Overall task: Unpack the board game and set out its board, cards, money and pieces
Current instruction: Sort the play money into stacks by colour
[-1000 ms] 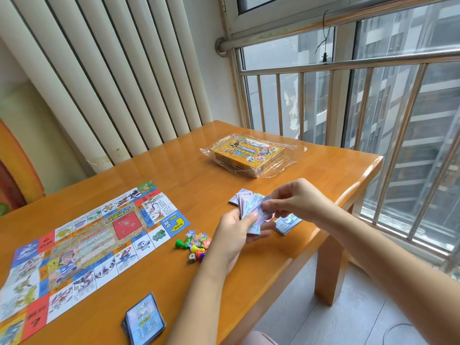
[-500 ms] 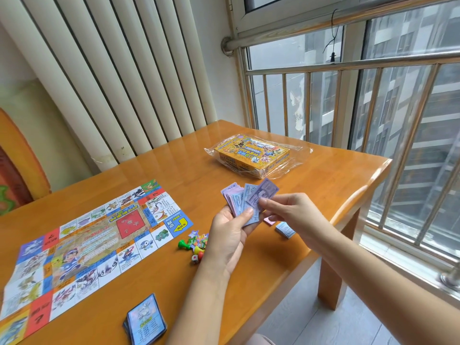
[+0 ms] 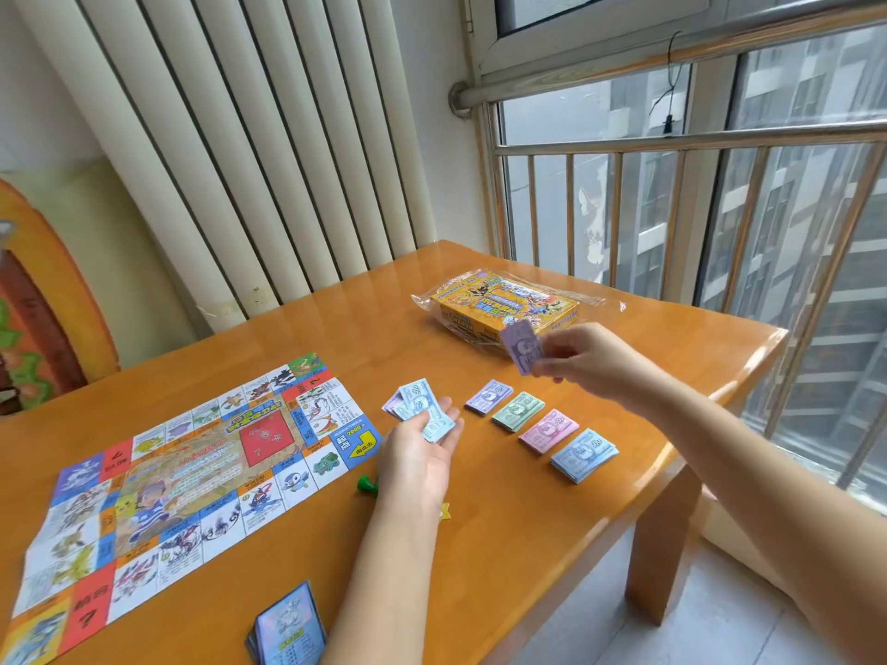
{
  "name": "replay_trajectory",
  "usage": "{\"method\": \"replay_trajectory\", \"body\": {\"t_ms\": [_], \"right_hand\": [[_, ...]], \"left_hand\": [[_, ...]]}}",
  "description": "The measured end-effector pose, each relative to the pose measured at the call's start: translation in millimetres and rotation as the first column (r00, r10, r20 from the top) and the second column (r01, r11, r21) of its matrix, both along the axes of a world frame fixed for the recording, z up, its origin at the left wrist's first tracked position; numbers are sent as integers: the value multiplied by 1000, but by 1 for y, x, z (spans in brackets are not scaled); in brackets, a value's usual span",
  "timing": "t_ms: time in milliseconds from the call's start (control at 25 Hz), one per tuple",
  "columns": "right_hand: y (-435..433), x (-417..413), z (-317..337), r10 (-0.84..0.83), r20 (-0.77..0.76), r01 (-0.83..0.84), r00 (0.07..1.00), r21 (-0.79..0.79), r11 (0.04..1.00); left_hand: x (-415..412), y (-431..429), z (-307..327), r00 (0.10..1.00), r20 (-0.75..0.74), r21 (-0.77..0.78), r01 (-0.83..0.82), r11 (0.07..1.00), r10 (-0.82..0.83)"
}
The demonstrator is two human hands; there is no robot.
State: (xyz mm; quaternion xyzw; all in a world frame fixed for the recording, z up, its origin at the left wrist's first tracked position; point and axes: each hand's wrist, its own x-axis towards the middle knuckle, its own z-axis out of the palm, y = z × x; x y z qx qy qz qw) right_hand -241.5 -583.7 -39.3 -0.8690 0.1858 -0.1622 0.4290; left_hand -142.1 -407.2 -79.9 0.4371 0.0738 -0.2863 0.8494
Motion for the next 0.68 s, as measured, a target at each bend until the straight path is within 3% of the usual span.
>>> {"method": "replay_trajectory", "body": {"t_ms": [120,240,440,680], "right_hand": [[-8,25,12,28,-156,-64,987,-233,970],[-13,42,20,33,-193,-113,981,-419,901],[-12,55,24,83,-88,-99,993,-193,976],[-14,74,9,125,-212,-185,969,-290,939]], "left_hand": [[5,-6,0,998,-57,31,-9,999,10],[8,-14,0,998,-69,30,0,1000,2],[20,-21,1,999,-33,69,18,997,-16],[24,-17,-5,996,9,152,83,985,-85]]}}
